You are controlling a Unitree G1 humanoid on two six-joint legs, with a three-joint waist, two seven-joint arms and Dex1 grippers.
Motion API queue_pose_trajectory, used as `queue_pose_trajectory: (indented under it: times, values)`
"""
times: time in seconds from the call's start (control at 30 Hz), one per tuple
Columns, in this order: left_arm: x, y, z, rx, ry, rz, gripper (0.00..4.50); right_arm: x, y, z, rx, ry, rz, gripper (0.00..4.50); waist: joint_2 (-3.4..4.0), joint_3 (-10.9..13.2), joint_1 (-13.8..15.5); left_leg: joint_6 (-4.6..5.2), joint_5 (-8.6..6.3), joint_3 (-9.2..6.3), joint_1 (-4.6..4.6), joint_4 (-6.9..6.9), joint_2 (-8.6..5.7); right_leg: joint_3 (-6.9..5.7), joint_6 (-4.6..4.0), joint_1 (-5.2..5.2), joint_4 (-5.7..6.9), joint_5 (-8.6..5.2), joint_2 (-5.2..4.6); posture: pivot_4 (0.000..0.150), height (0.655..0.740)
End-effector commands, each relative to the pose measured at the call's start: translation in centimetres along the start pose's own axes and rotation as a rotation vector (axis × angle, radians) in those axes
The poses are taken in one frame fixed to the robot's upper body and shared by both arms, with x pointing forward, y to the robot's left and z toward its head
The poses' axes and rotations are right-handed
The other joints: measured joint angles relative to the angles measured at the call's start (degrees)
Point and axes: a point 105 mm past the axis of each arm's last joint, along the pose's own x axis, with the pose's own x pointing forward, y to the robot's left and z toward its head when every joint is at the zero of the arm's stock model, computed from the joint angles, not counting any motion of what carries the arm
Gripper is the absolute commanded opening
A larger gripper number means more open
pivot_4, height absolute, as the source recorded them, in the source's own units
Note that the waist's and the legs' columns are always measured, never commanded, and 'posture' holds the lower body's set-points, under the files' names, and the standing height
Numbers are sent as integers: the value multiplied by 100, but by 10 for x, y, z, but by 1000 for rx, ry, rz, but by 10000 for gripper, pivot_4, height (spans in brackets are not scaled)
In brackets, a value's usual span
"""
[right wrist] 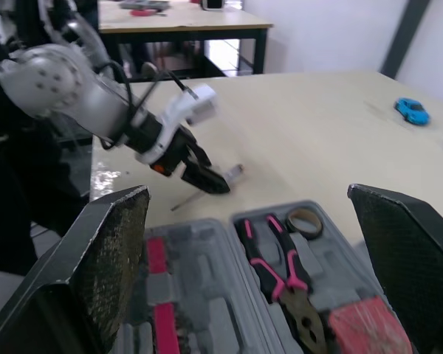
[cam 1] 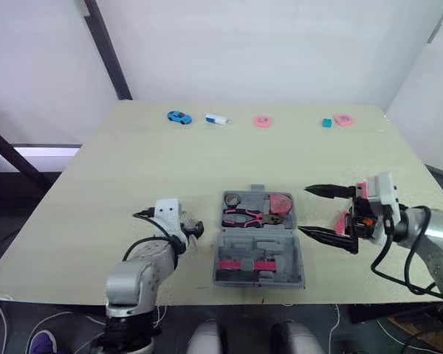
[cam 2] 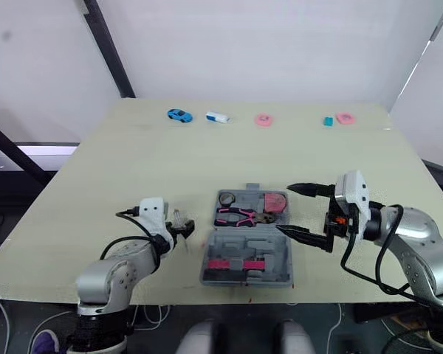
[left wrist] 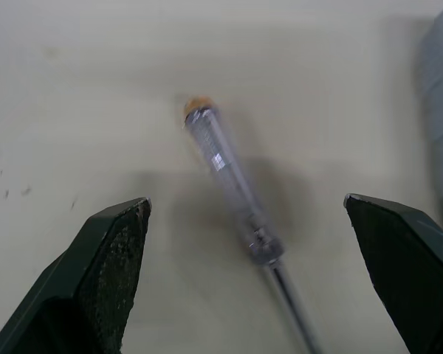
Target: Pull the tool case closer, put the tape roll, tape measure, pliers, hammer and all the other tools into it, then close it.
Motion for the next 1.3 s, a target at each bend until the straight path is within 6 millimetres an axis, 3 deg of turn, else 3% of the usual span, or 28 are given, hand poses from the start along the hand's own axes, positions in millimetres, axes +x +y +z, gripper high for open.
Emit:
queue_pose_trajectory:
  times: [0.03,0.13,0.17,0.3,0.33,0.4,0.43,0.7,0.9,1.1,1.13,1.3]
  values:
    - [4,-3,3,-10,-18,5,44655,3,3,11,-29,-6,47,45000,0,0,11,0,0,0,-1,1,0,0,0,1,0,0,-1,1500,7400]
    - [9,-14,-4,-23,4,-30,36880,1,1,11,-34,4,50,45000,1,-1,13,0,0,3,0,1,-4,7,1,4,-2,0,-3,1500,7400]
    - [9,-18,-6,-26,10,-47,31230,0,1,10,-35,9,49,45000,1,-1,14,0,0,3,0,2,-5,7,1,5,-2,0,-4,1500,7400]
    - [7,-19,-9,-26,18,-57,16067,-1,1,9,-38,21,49,45000,3,-2,14,0,0,-3,2,4,-7,7,1,10,-1,0,-3,1500,7400]
    - [6,-17,-10,-24,20,-58,9926,-2,1,9,-38,22,49,45000,3,-2,12,0,0,-3,2,5,-7,8,1,11,-1,0,-3,1500,7400]
    - [0,-14,-14,6,27,-91,1906,-2,1,7,-36,24,49,45000,3,-2,2,0,0,-3,2,5,-8,9,1,11,-1,0,-3,1500,7400]
    - [-3,-13,-16,25,31,-121,135,-1,1,6,-34,25,50,45000,4,-2,-3,0,0,-3,3,4,-8,9,1,11,-2,0,-2,1500,7400]
    - [-26,13,-27,144,34,-181,168,0,9,-3,-24,36,75,45000,6,-4,-44,0,0,0,6,1,-2,12,-3,10,-1,-3,2,1500,7400]
    - [-45,21,-39,158,34,-172,168,-1,15,-9,-23,48,94,45000,6,-3,-75,0,0,3,7,0,-1,14,-5,9,-2,-4,-1,1500,7400]
    - [-48,26,-48,115,48,-147,168,-1,15,-11,-25,49,93,45000,6,-3,-90,0,0,4,10,3,-1,15,-10,10,0,-7,0,1500,7400]
    - [-48,26,-49,107,49,-149,8174,0,15,-11,-25,49,93,45000,6,-3,-92,0,0,6,11,3,-1,17,-11,10,0,-8,0,1500,7400]
    - [-56,26,-36,74,-21,-164,26681,0,14,-11,-27,43,84,45000,6,-3,-111,0,0,4,10,2,0,15,-10,10,0,-7,2,1500,7400]
